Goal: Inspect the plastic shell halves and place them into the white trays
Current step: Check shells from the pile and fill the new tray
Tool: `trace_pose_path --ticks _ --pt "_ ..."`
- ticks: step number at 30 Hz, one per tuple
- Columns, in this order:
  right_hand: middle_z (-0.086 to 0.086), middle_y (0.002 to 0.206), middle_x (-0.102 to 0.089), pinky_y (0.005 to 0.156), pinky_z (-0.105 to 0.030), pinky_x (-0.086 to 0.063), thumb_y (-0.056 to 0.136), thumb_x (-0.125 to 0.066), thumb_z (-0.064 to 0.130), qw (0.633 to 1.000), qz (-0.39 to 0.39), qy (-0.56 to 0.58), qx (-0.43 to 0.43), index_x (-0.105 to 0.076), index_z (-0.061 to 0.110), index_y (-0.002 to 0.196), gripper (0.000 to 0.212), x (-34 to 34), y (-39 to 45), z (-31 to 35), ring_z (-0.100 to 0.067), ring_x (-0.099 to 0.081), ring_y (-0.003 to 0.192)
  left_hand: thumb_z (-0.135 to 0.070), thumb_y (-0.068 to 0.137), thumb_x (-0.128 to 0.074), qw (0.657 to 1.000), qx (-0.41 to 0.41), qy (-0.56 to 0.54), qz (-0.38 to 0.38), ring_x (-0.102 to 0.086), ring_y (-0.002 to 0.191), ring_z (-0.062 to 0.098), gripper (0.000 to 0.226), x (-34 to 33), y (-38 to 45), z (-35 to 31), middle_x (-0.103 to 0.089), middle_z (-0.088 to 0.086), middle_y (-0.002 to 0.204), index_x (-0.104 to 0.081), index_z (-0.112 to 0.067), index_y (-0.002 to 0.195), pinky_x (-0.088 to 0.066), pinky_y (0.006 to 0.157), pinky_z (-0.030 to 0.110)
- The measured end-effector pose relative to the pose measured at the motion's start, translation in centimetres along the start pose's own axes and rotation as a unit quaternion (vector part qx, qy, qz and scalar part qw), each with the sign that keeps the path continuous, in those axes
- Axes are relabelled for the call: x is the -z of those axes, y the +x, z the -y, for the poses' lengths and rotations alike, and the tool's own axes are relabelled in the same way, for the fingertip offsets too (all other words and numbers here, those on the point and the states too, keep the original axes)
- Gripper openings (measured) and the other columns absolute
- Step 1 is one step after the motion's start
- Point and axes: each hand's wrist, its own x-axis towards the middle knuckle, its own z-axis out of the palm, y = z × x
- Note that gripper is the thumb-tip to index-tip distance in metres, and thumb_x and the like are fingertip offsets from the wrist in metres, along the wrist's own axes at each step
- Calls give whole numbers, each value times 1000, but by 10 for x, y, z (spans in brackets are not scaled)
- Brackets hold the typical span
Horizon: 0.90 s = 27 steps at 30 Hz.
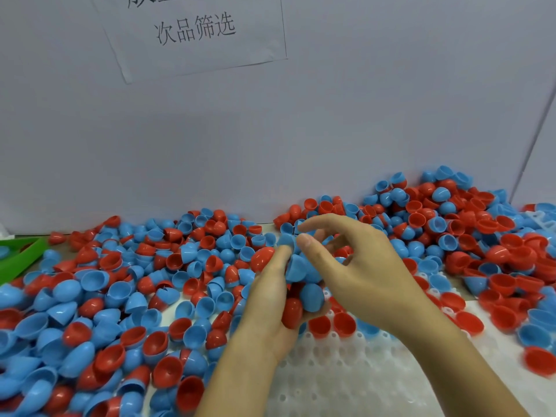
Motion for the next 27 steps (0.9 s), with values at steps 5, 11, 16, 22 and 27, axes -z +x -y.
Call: trace_pose_path --ticks 5,11,16,22,27 --pt "11 78 -72 62 -13 -51 89 -69 28 997 -42 34 -52 -77 31 91 8 -2 3 -2 -6 -65 69 -53 95 -54 999 28 31 32 -72 86 18 35 -8 -3 2 -76 5 111 -78 -31 109 -54 58 29" --pt "28 72 -70 65 -2 -47 89 -69 22 992 -86 30 -86 -70 37 74 22 2 4 -7 14 -63 78 -59 89 -61 999 30 8 28 -74 90 23 43 -9 -1 7 -77 11 106 -79 -24 106 -60 66 37" --pt "22 69 -69 61 -1 -45 87 -69 16 988 -122 27 -93 -72 32 77 19 -1 4 -9 12 -64 75 -62 88 -60 999 21 -15 33 -73 78 21 45 -8 1 8 -77 10 98 -80 -24 101 -57 59 35" --pt "4 65 -68 54 -13 -49 85 -69 8 992 -102 42 -69 -71 31 82 24 -1 3 -11 -6 -63 58 -64 86 -60 999 25 -6 26 -72 78 20 47 -5 3 9 -76 12 102 -80 -24 99 -56 58 34" --pt "12 76 -73 61 -11 -51 91 -62 10 998 -34 -9 -55 -78 27 84 24 4 3 -10 -5 -66 71 -64 90 -58 999 29 11 21 -71 68 17 46 -3 3 7 -77 10 96 -80 -25 101 -53 53 31"
